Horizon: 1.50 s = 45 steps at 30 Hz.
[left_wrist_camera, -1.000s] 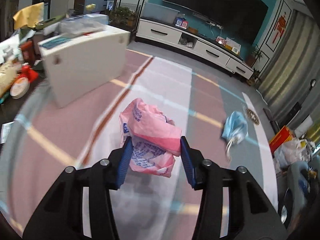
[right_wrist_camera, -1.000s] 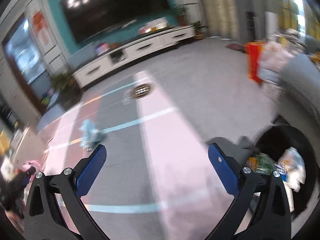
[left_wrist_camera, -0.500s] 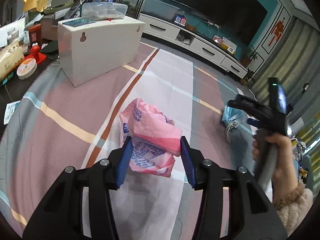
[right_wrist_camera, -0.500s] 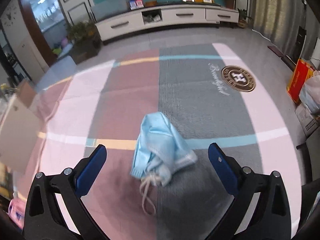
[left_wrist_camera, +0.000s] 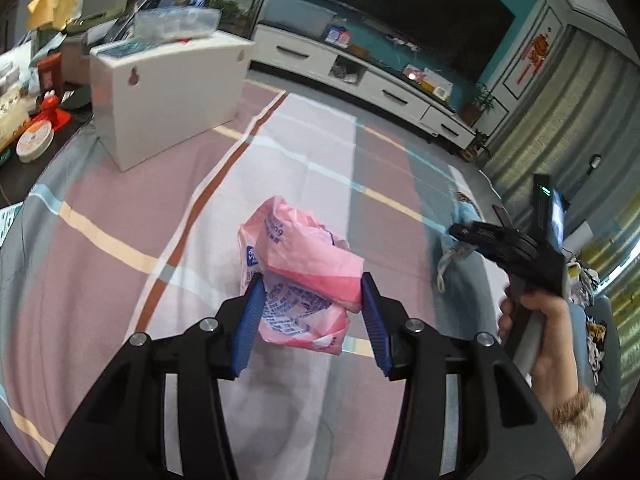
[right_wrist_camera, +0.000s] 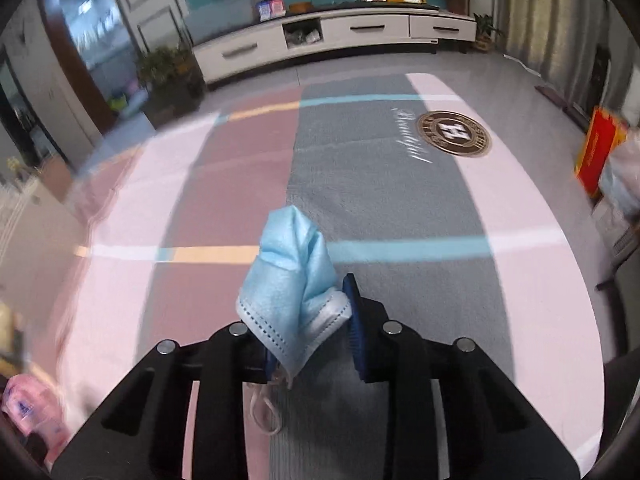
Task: Collect trash
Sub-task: 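Carry the pink bag and blue mask over the black bin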
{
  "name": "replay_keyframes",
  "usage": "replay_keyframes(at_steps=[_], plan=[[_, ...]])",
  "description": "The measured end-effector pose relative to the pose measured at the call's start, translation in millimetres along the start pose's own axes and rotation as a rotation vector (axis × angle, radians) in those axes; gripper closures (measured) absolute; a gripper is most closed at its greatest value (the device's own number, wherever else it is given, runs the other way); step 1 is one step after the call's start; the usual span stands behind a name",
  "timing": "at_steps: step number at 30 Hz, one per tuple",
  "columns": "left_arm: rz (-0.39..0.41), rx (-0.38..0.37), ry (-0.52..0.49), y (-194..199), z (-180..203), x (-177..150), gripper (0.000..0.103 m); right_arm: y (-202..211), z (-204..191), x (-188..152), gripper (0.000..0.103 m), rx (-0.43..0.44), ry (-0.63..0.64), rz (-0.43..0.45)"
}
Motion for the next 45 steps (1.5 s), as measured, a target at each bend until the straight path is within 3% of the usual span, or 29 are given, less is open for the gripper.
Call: replay_keyframes(at_steps=[5, 8, 13, 16, 19, 24, 32, 38, 45], plan=[[0.043, -0.047, -0.062, 20, 36, -5, 0.054, 86, 33, -23, 0.073, 0.076, -0.081, 0.124], [0.055, -0.09, -0.115, 31, 68, -12, 0.054, 145, 49, -35, 0.073, 0.073, -0.094, 0.232], [0.069, -0.162, -0.202, 45, 129, -32, 0.054, 233, 89, -58, 0.073, 0.008, -0.128, 0.41], [0.06, -0.218, -0.257, 46, 170, -50, 0.054, 274, 120, -77, 0.073, -0.093, -0.167, 0.507], [0.038, -0.276, -0.296, 42, 210, -73, 0.054, 298, 158, -92, 0.073, -0.193, -0.235, 0.55], [-0.011, -0.382, -0.365, 35, 275, -106, 0.054, 303, 210, -111, 0.073, -0.325, -0.347, 0.534], [-0.123, -0.488, -0.485, 2, 361, -166, 0.054, 276, 274, -134, 0.072, -0.367, -0.493, 0.427], [-0.224, -0.533, -0.561, -33, 400, -198, 0.054, 260, 310, -156, 0.072, -0.392, -0.601, 0.364], [-0.302, -0.52, -0.61, -65, 414, -223, 0.054, 248, 336, -170, 0.072, -0.416, -0.674, 0.304]])
Point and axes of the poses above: each gripper's, at about its wrist camera, not at the fingertips, and y roughly against the way its jaws point, z to its right, x to its top, the point moved 3 cm from there along -y, roughly the way its jaws point, and after that the axes turned 3 degrees about z, right-handed, at the moved point
